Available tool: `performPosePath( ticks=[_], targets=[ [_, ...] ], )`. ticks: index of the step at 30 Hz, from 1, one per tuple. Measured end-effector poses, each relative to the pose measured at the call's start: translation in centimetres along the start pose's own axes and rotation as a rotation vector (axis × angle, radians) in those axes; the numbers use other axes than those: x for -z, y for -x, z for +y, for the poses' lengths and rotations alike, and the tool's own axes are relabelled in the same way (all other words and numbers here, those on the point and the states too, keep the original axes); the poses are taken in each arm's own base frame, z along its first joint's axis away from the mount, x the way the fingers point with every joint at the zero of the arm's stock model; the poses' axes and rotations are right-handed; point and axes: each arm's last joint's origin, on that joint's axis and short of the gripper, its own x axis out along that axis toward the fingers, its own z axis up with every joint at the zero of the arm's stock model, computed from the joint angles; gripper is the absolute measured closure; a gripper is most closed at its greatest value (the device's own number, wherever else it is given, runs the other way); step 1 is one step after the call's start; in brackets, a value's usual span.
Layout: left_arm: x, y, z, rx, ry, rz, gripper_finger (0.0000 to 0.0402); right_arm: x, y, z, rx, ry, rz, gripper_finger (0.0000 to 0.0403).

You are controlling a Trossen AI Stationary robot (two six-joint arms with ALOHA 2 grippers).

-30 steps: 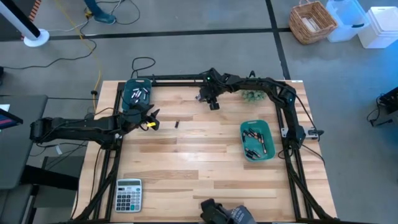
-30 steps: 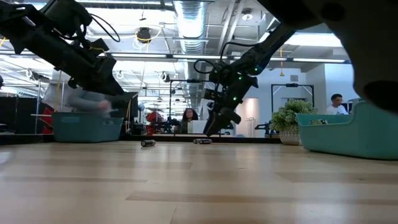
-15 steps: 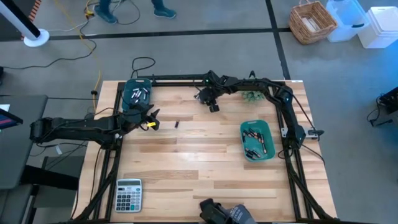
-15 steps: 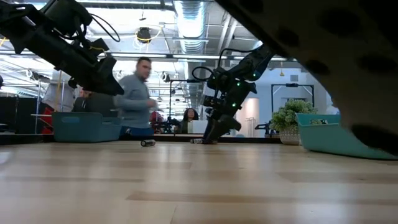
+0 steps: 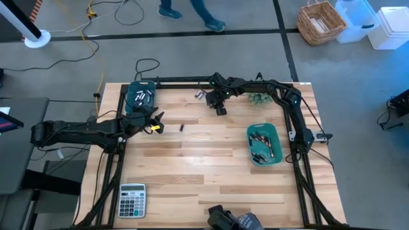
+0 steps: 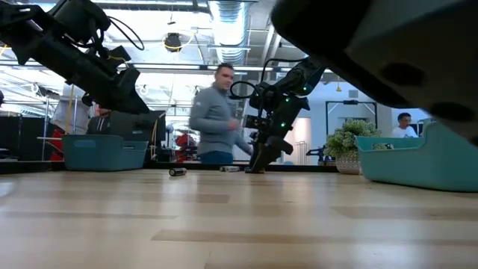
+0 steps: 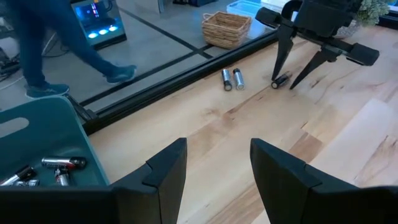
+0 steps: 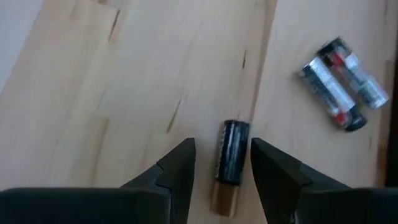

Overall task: Sort batteries
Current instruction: Put the brown-block battery into the green bin

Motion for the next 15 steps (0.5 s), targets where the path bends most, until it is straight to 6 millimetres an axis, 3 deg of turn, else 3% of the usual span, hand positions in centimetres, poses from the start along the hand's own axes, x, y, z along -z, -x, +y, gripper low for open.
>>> performPosePath(
  ticks=[6,15],
  targets=[
    [0.00,0.00,0.00,0.000,0.001,0.000,0.0231,0.11,0.00,0.12,-0.012,-0.031,0.011,0.0248],
    [0.00,0.00,0.00,0.000,0.002,0.000,0.0231,-0.01,-0.08,0.48,-0.025,-0.038,0.025,0.0333]
  ],
)
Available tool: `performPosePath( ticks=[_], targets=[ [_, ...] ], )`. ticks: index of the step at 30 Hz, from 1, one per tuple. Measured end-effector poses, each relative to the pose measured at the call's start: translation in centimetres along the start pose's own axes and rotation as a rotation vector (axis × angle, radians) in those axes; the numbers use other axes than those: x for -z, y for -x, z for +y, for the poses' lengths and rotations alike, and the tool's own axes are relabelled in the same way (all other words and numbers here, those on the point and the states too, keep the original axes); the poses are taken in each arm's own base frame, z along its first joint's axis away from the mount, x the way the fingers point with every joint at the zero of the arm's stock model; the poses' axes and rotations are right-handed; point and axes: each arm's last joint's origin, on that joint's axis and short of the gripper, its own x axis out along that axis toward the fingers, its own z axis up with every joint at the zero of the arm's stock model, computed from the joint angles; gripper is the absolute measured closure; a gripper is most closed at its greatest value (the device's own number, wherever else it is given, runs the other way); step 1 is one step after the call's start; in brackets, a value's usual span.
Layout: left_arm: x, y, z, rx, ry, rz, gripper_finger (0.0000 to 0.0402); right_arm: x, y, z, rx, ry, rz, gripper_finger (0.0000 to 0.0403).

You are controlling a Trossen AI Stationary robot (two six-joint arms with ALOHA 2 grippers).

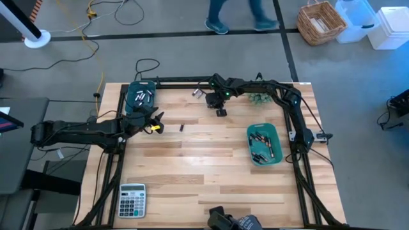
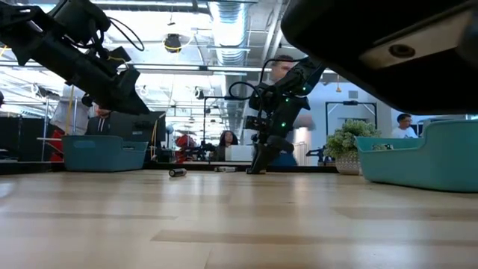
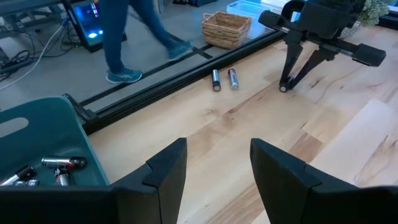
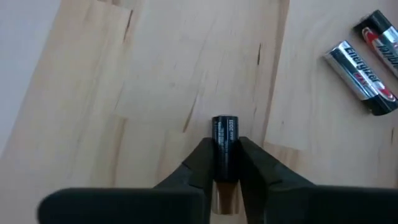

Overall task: Sort batteries
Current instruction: Put the brown-block battery into the green bin

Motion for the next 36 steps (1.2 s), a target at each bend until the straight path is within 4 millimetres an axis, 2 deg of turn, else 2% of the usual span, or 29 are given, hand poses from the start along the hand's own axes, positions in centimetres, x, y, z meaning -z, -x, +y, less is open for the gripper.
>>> performPosePath(
  ticks=[5,19,26,36],
  targets=[
    [0.0,0.0,0.0,0.000,0.000,0.000,0.0231,0.0,0.0,0.0,0.011,0.001,0.010,0.0345],
    [0.0,0.0,0.0,0.000,0.000,0.000,0.0231,-0.1,0.1,0.0,0.020,0.000,0.007,0.0348],
    [0.0,0.0,0.0,0.000,-0.001,0.000,0.0231,-0.6,0.9,-0.1,0.031,-0.028,-0.025,0.0351],
    [0.0,0.0,0.0,-0.001,-0.003,0.002,0.0231,-1.9,2.8,-0.1,0.019,-0.034,-0.129,0.0376]
  ],
)
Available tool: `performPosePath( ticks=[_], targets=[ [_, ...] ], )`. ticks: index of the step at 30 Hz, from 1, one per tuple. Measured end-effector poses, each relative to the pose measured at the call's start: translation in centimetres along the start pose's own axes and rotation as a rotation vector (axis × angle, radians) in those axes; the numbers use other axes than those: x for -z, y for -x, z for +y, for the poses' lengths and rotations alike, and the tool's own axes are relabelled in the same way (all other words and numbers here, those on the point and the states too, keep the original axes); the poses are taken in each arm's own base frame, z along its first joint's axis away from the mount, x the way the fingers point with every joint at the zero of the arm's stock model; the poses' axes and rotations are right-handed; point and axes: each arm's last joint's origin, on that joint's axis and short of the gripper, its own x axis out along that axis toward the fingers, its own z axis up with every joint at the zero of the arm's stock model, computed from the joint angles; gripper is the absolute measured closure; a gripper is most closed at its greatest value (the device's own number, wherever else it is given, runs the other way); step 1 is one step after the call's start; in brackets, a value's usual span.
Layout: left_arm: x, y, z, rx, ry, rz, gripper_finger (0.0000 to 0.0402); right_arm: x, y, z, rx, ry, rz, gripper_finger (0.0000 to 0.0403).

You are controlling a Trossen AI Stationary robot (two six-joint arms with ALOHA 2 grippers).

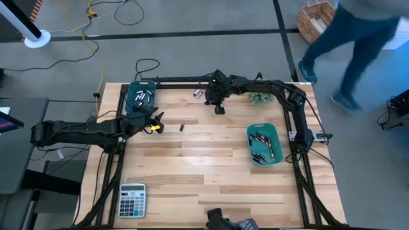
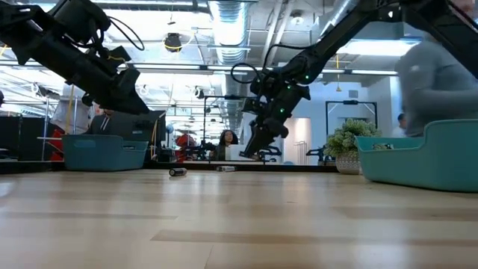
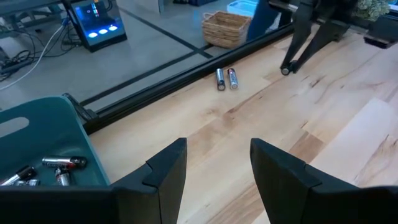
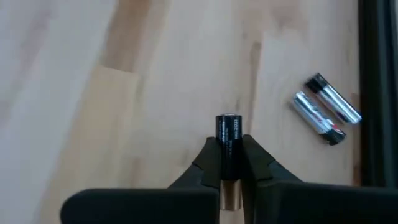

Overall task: Sort batteries
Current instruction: Put the brown-block battery into the green bin

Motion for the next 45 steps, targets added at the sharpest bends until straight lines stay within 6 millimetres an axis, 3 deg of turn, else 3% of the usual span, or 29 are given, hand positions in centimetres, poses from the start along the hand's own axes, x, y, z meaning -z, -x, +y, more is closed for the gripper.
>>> performPosePath(
  ticks=[6,17,32,45],
  targets=[
    [0.0,0.0,0.0,-0.001,-0.001,0.001,0.0231,-0.2,1.7,1.2,0.017,0.001,-0.052,0.0377],
    [0.0,0.0,0.0,0.000,0.003,-0.003,0.0231,0.3,7.3,5.1,0.090,-0.030,-0.227,0.0377],
    [-0.1,0.0,0.0,-0.001,0.005,-0.005,0.0231,-1.5,14.5,11.3,-0.072,0.032,-0.612,0.0375],
    [-0.1,0.0,0.0,-0.001,0.007,-0.005,0.0231,0.5,17.5,16.0,-0.110,0.056,-0.804,0.0375]
  ],
)
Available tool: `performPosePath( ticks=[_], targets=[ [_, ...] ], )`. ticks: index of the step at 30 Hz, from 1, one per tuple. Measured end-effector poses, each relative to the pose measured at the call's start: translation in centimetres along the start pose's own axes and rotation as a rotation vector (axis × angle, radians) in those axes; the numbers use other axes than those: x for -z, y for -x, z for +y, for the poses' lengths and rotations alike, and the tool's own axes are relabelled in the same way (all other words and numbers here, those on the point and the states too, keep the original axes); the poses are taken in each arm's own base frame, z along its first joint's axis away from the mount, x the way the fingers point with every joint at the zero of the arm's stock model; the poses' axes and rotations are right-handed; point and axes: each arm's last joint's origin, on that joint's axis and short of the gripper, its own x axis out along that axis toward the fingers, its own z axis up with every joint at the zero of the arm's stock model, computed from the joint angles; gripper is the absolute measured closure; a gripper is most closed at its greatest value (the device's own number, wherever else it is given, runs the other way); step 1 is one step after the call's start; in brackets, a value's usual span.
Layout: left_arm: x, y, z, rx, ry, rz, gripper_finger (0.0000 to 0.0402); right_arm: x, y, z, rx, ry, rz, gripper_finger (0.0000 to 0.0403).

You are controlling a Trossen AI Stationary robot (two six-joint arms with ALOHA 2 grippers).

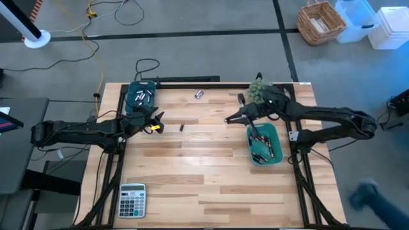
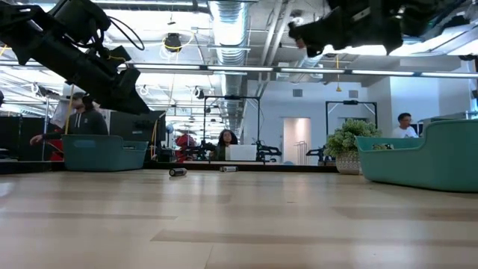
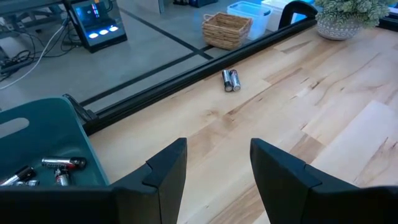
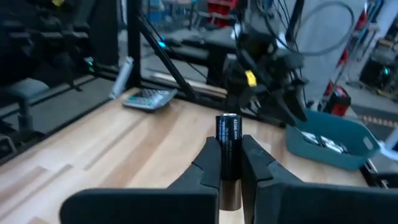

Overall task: Sort batteries
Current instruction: Put the brown-block battery into the green bin

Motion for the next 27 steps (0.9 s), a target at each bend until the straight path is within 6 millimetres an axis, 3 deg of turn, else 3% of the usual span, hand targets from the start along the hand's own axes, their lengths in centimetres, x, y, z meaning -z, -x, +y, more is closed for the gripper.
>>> performPosePath(
  ticks=[14,27],
  targets=[
    [0.0,0.0,0.0,0.000,0.005,0.000,0.0231,0.2,2.0,4.1,0.102,0.001,-0.046,0.0375],
    [0.0,0.0,0.0,0.000,0.005,0.000,0.0231,1.2,4.6,8.3,0.328,-0.092,0.122,0.0375]
  ],
)
